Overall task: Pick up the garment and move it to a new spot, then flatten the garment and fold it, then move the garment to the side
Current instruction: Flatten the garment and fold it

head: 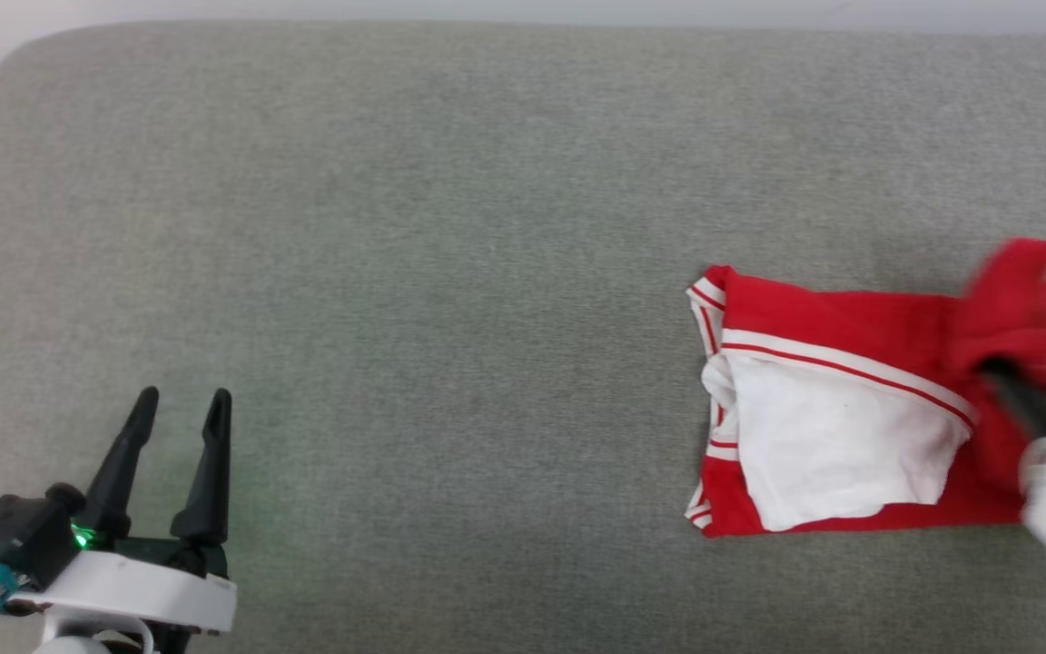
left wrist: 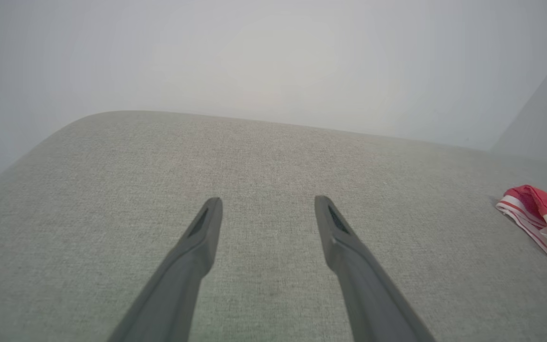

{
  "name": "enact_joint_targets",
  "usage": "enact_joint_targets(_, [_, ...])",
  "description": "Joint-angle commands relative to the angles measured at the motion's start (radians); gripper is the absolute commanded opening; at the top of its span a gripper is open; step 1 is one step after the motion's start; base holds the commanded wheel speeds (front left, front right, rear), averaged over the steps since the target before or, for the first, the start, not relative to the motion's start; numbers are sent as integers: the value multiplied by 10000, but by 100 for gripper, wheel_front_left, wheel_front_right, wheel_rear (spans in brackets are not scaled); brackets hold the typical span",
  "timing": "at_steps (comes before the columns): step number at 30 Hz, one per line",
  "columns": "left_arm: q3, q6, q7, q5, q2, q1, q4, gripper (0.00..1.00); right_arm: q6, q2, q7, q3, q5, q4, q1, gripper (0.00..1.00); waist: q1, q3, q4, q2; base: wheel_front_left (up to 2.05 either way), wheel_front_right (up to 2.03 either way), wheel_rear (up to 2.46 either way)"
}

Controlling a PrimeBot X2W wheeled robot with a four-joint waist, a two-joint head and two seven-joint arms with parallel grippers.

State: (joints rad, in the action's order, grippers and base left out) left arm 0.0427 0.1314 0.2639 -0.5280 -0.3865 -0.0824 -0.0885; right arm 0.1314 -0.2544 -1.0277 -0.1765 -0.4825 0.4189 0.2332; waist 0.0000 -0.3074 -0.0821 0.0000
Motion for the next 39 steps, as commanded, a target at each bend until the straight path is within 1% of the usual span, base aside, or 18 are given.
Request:
enact_joint_targets(1, [26,-16,-4,-2,35,-100,-22,100,-15,-3,18,409,34,13,165,0,0,27,-151,0,0,0,0])
enact_joint_targets(6, [214,-16,-4,-62,193,-217,-125,100,-15,47,146,2292,156,-494,651,0,0,9,-495,0,0,0,0])
enact_joint_targets(9, [335,-16,-4,-92,267,-355,-203,100,-15,-26,295,3104,250,-1038,1001,0,0,8,-709,0,0,0,0])
enact_joint_targets(11, [367,-16,-4,-102,309,-406,-233,100,-15,-19,428,3473,256,-1454,1207,0,0,13,-821,0,0,0,0])
enact_joint_targets(14, [431,-16,-4,-118,373,-430,-288,100,-15,-102,681,3830,327,-2082,1416,0,0,17,-957,0,0,0,0])
enact_joint_targets(17, [487,-16,-4,-120,417,-480,-339,100,-15,-306,966,4106,411,-2652,1280,0,0,36,-1071,0,0,0,0])
enact_joint_targets(21, [479,-16,-4,-170,451,-441,-393,100,-15,-306,1625,4061,424,-3171,1162,0,0,43,-1078,0,0,0,0])
enact_joint_targets(22, [478,-16,-4,-172,433,-407,-399,100,-15,-217,1789,4007,400,-3282,1154,16,0,58,-1041,0,0,0,0])
enact_joint_targets(23, [473,-16,-4,-176,421,-375,-403,100,-15,-158,1950,3996,366,-3356,1172,40,0,73,-1005,0,0,0,0])
enact_joint_targets(24, [468,-16,-4,-171,418,-360,-416,100,-15,-103,2120,3969,332,-3411,1203,78,0,95,-962,0,0,0,0])
enact_joint_targets(25, [455,-16,-4,-173,406,-347,-426,100,-15,-55,2252,3985,269,-3464,1231,100,0,126,-905,0,0,0,0])
enact_joint_targets(31, [382,-16,-4,-189,294,-221,-396,100,-15,-164,2775,4112,-114,-3516,1339,100,0,401,-428,0,0,0,0])
enact_joint_targets(35, [383,-16,-4,-187,216,-108,-371,100,-15,-285,3284,3931,-358,-3610,1359,100,0,616,-65,0,0,0,0])
enact_joint_targets(37, [371,-16,-4,-197,207,-13,-389,100,-15,-479,3847,4133,-363,-3639,1397,100,0,726,111,0,0,0,0])
enact_joint_targets(39, [401,-16,-4,-208,215,70,-409,100,-16,-706,4542,4283,-479,-3930,1264,100,0,845,265,0,0,0,0])
